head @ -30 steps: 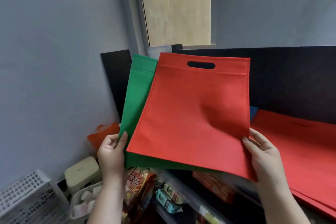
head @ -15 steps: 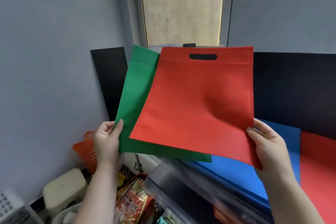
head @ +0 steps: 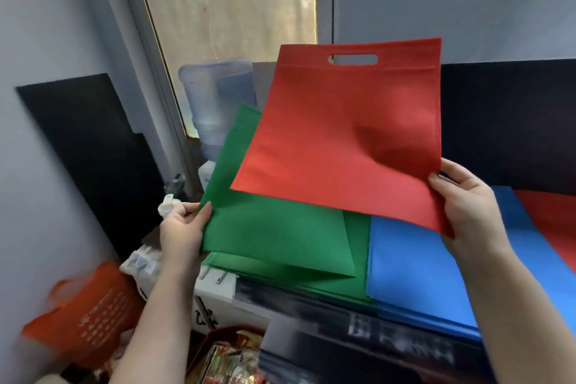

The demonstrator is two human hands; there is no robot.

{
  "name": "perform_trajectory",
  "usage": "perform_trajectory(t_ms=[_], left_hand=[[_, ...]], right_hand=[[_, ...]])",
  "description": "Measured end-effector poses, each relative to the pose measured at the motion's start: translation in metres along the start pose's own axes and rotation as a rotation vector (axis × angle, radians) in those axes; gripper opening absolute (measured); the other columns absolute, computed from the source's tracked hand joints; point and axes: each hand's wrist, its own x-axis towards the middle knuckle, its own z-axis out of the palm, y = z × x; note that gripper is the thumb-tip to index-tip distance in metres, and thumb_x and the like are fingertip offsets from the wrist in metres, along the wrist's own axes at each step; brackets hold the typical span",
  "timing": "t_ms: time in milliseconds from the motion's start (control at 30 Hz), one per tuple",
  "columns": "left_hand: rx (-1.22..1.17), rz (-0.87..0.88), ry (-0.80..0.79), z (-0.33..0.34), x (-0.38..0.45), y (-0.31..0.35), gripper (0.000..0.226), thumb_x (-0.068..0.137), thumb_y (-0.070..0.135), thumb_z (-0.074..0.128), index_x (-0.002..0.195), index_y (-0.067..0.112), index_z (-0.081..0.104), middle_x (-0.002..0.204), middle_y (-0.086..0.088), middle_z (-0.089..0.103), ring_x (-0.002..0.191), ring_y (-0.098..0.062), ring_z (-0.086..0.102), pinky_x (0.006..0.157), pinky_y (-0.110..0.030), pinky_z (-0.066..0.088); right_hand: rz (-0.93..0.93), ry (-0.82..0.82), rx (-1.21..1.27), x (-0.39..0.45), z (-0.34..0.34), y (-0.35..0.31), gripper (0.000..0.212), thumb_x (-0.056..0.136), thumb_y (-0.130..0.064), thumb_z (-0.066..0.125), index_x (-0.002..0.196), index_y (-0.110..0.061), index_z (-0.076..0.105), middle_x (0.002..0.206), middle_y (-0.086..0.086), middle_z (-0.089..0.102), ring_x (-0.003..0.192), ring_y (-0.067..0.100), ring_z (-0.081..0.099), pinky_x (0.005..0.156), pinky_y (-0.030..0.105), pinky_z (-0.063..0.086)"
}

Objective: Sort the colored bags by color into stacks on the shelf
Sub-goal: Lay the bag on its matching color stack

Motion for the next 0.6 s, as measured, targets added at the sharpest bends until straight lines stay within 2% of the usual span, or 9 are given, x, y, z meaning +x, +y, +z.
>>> perform_trajectory(t_ms=[133,233,300,400,467,533,600], left_hand=[[0.128,-0.012,-0.08,0.006,0.011,-0.024,0.017,0.087,0.006,0.065,0.073,0.012,0.057,0.066,-0.001,0.065,0.059,-0.01,0.059,0.052,-0.016,0.047],[0.26,-0.014,-0.163,0.005,0.021,-0.033,0.014,0.086,0.009,0.067,0.075,0.008,0.059,0.076,-0.014,0.066,0.069,-0.021,0.057,0.061,-0.026,0.045],[0.332,-0.03,-0.224,0.004,0.024,-0.035,0.01,0.085,0.01,0.069,0.081,0.004,0.062,0.082,-0.018,0.067,0.074,-0.022,0.058,0.065,-0.029,0.045],[0.529,-0.003,-0.292,0.006,0.027,-0.032,0.017,0.084,0.018,0.071,0.088,0.003,0.066,0.084,-0.015,0.068,0.075,-0.02,0.059,0.071,-0.03,0.045],[0.708,0.091,-0.275,0.008,0.029,-0.025,0.023,0.085,0.028,0.07,0.092,0.006,0.066,0.085,-0.008,0.066,0.079,-0.02,0.059,0.074,-0.03,0.045],[0.694,0.179,-0.265,0.016,0.024,-0.01,0.021,0.088,0.03,0.065,0.094,0.01,0.064,0.087,-0.003,0.064,0.084,-0.019,0.059,0.077,-0.032,0.046],[0.498,0.182,-0.29,0.033,0.011,0.008,0.021,0.094,0.03,0.057,0.084,0.012,0.063,0.073,0.004,0.065,0.072,-0.007,0.062,0.064,-0.021,0.046]], right_hand=[[-0.001,0.046,-0.029,-0.004,0.005,0.007,0.028,0.094,0.0,0.049,0.093,-0.021,0.068,0.078,-0.008,0.074,0.067,0.002,0.066,0.064,0.016,0.055],[0.0,0.071,-0.049,-0.008,0.006,0.011,0.027,0.094,-0.001,0.05,0.096,-0.021,0.068,0.077,-0.008,0.074,0.066,0.002,0.066,0.064,0.016,0.055],[0.001,0.089,-0.055,-0.01,0.005,0.012,0.027,0.094,-0.001,0.05,0.095,-0.021,0.068,0.075,-0.009,0.073,0.064,0.002,0.065,0.063,0.016,0.054],[-0.002,0.108,-0.08,-0.013,0.003,0.016,0.028,0.094,-0.001,0.05,0.092,-0.022,0.068,0.073,-0.009,0.073,0.061,0.002,0.064,0.06,0.015,0.053],[-0.001,0.105,-0.092,-0.016,-0.001,0.016,0.028,0.094,-0.001,0.05,0.092,-0.022,0.069,0.074,-0.008,0.073,0.061,0.002,0.064,0.058,0.016,0.053],[-0.007,0.102,-0.097,-0.019,-0.007,0.015,0.028,0.094,-0.002,0.05,0.093,-0.021,0.069,0.077,-0.006,0.074,0.062,0.003,0.065,0.057,0.016,0.053],[-0.016,0.095,-0.109,-0.024,-0.016,0.011,0.028,0.095,-0.002,0.049,0.093,-0.021,0.07,0.079,-0.005,0.074,0.063,0.004,0.066,0.057,0.017,0.053]])
